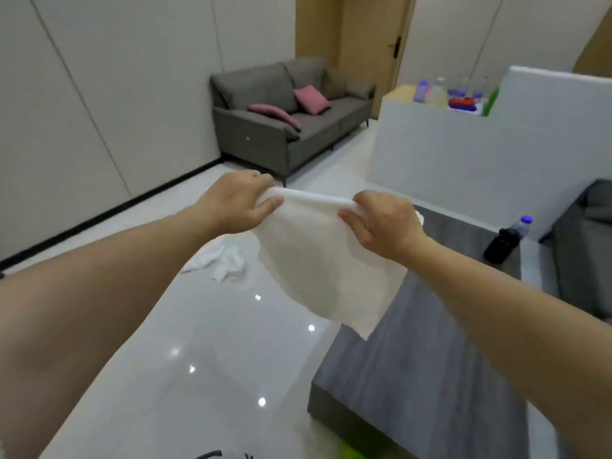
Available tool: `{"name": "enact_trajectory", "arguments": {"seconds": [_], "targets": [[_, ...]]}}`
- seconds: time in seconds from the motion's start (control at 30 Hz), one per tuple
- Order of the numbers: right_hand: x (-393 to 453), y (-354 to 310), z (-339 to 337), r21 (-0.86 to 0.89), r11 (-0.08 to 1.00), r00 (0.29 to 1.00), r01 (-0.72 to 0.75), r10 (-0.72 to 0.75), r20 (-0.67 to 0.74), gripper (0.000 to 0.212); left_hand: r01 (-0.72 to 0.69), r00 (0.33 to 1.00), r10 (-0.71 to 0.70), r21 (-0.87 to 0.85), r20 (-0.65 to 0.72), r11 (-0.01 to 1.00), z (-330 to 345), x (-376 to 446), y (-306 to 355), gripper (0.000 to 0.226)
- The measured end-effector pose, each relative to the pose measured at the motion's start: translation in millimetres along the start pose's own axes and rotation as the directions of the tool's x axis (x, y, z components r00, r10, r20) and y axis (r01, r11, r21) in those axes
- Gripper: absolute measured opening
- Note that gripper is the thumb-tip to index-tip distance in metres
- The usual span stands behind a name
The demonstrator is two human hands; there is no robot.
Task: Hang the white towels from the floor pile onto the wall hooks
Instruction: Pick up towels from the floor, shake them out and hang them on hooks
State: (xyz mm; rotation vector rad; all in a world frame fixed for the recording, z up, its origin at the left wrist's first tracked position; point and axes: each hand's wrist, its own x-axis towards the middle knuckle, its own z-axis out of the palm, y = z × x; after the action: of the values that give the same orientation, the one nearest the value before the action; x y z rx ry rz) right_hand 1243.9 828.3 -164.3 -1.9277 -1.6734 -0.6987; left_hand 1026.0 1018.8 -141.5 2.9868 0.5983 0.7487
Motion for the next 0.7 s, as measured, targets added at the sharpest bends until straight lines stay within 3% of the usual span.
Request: {"name": "enact_trajectory", "arguments": {"seconds": [0.17,0.3,0.47,0.7], "targets": [[109.6,-124.3,0.7,0.118,0.97,0.972,0.213,-0.198,-0.122,0.027,0.26,0.953,-0.232,0.135,-0.192,0.956,-128.4,-69.8,-83.4,0.024],[184.4,-234.7,10.1,0.2,0.898,0.892,0.392,-0.319,-0.319,0.018,0.435,0.879,-0.353,0.237,-0.321,0.868,-222.8,-135.5,-143.1,0.018],[254.9,-382.5,34.0,0.278,0.765,0.79,0.58,-0.446,-0.421,0.013,0.634,0.758,-0.493,0.302,-0.428,0.712,-315.2,-237.8,-198.2,0.02],[321.1,-614.6,66.0,0.406,0.466,0.618,0.786,-0.568,-0.544,0.013,0.845,0.534,-0.641,0.347,-0.551,0.406,-434.0,-387.7,-267.1,0.025]]}}
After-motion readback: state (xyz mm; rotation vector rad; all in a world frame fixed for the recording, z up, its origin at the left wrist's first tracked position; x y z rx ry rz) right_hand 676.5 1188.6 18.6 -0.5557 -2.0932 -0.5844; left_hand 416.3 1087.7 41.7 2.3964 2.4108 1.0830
